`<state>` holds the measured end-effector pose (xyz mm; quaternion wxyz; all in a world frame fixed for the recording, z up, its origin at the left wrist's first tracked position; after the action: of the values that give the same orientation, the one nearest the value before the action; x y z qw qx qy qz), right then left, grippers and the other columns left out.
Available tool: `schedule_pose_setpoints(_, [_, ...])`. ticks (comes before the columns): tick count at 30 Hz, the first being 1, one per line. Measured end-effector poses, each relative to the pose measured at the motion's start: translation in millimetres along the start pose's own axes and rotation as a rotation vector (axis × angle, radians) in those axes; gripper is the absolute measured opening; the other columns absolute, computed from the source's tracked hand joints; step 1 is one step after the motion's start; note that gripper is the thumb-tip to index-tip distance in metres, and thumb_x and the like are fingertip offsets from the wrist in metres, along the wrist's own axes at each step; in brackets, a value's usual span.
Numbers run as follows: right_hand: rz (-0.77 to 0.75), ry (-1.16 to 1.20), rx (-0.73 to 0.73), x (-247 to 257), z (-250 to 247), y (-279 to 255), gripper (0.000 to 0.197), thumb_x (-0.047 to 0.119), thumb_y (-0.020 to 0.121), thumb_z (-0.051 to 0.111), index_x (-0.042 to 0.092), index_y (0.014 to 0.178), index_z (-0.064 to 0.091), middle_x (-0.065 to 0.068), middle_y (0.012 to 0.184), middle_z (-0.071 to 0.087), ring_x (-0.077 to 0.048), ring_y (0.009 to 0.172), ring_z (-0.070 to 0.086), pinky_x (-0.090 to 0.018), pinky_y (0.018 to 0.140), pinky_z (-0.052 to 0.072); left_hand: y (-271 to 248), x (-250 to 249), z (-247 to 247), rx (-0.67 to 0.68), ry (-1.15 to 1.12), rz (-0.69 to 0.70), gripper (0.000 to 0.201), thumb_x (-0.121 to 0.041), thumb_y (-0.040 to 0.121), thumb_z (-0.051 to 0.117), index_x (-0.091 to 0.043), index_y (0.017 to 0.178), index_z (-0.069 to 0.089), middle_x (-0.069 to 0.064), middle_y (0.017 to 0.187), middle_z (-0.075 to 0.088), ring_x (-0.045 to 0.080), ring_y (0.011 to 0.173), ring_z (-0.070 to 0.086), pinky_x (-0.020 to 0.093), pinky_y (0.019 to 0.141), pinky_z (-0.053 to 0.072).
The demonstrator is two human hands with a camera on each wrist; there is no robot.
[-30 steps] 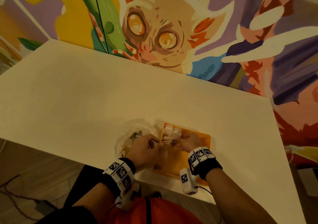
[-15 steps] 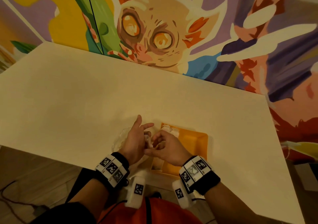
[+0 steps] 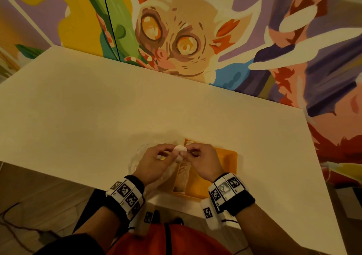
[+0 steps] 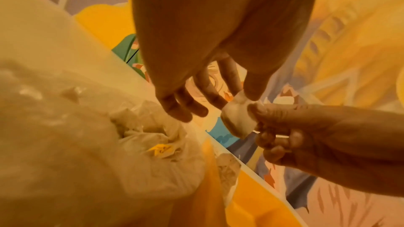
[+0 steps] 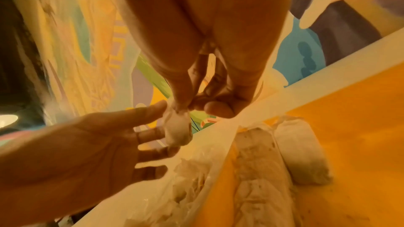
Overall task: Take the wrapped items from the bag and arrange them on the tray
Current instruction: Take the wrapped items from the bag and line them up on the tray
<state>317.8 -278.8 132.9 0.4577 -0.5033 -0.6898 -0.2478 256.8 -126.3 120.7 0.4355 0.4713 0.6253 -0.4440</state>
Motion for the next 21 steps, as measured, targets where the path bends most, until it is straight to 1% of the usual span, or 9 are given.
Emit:
schedule_pose_setpoints(2, [-0.011,-0.006,-0.002,3,-2,0,0.010,0.023,0.084,0.075,0.032,0.080,0.073,0.007,0.083,0.072,-0.009,0.077,0.066,-0.029,0.076,0.055,2,-1,-3,-0.065,0.051,0.053,0.009,-0.030,0.089,0.068,-0.029,0.094,0.076,-0.015,0.094,0.072,0.007,0.086,0.065,0.024,0.076,0.052])
schedule_pose_setpoints(5, [-0.017,0.028,-0.019,3,-2,-1,0.016,0.025,0.086,0.073,0.039,0.080,0.067,0.012,0.085,0.070,-0.008,0.080,0.064,-0.025,0.075,0.053,4,-6,-3,-0.112,0.039,0.090,0.008,-0.022,0.088,0.070,-0.025,0.091,0.077,-0.014,0.087,0.074,0.009,0.082,0.066,0.023,0.074,0.051])
schedule_pose_setpoints(8, [0.007,0.033,0.011,-3,4,-3,0.003,0.024,0.086,0.073,0.027,0.084,0.072,0.007,0.088,0.072,-0.012,0.082,0.067,-0.030,0.078,0.055,5,-10,-3,-0.112,0.001,0.082,0.010,-0.021,0.087,0.071,-0.025,0.094,0.076,-0.012,0.089,0.074,0.008,0.082,0.066,0.021,0.074,0.050])
schedule_pose_setpoints(10, [-0.005,-0.008,0.014,-6,6,-5,0.009,0.022,0.085,0.073,0.024,0.077,0.070,0.006,0.080,0.070,-0.014,0.078,0.066,-0.033,0.075,0.054,5,-11,-3,-0.102,0.001,0.078,0.010,-0.020,0.086,0.071,-0.027,0.092,0.075,-0.013,0.090,0.074,0.004,0.081,0.065,0.020,0.074,0.050])
schedule_pose_setpoints(12, [-0.025,-0.028,-0.002,-6,5,-8,0.025,0.020,0.085,0.073,0.034,0.066,0.062,0.011,0.071,0.065,-0.013,0.072,0.063,-0.026,0.070,0.050,4,-12,-2,-0.103,0.013,0.095,0.015,-0.018,0.086,0.072,-0.033,0.087,0.074,-0.015,0.087,0.073,-0.001,0.076,0.063,0.018,0.071,0.049])
schedule_pose_setpoints(14, [-0.039,-0.027,0.005,-5,5,-10,0.033,0.021,0.086,0.072,0.039,0.063,0.057,0.014,0.067,0.061,-0.010,0.070,0.062,-0.016,0.065,0.045,4,-14,-2,-0.117,-0.014,0.103,0.019,-0.016,0.085,0.072,-0.035,0.083,0.073,-0.017,0.085,0.073,-0.002,0.072,0.061,0.019,0.070,0.049])
schedule_pose_setpoints(16, [-0.045,-0.050,0.026,-5,6,-13,0.032,0.023,0.087,0.071,0.036,0.062,0.055,0.012,0.066,0.060,-0.012,0.071,0.063,-0.011,0.062,0.042,4,-15,-2,-0.135,-0.052,0.108,0.021,-0.013,0.085,0.072,-0.034,0.081,0.073,-0.020,0.083,0.073,-0.002,0.071,0.061,0.018,0.070,0.049])
schedule_pose_setpoints(18, [-0.030,-0.056,0.041,-7,7,-14,0.030,0.024,0.087,0.071,0.033,0.063,0.056,0.010,0.067,0.061,-0.013,0.073,0.064,-0.010,0.061,0.041,4,-15,-1,-0.138,-0.065,0.111,0.022,-0.012,0.085,0.072,-0.033,0.080,0.073,-0.021,0.083,0.073,-0.002,0.070,0.061,0.016,0.070,0.048])
schedule_pose_setpoints(21, [0.005,-0.077,0.036,-16,7,-13,0.019,0.025,0.086,0.073,0.027,0.070,0.063,0.011,0.071,0.064,-0.010,0.073,0.065,-0.008,0.062,0.043,5,-6,0,-0.122,-0.029,0.086,0.016,-0.014,0.086,0.071,-0.029,0.083,0.074,-0.012,0.086,0.074,0.006,0.074,0.063,0.025,0.073,0.051])
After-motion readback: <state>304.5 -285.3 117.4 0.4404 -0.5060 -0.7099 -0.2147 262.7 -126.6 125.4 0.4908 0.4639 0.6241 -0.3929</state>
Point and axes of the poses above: each hand's wrist, its own y-axis towards the middle knuckle, its own z-axis out of the palm, x = y × z, the point moved 6 cm from there along y, towards the middle knuckle
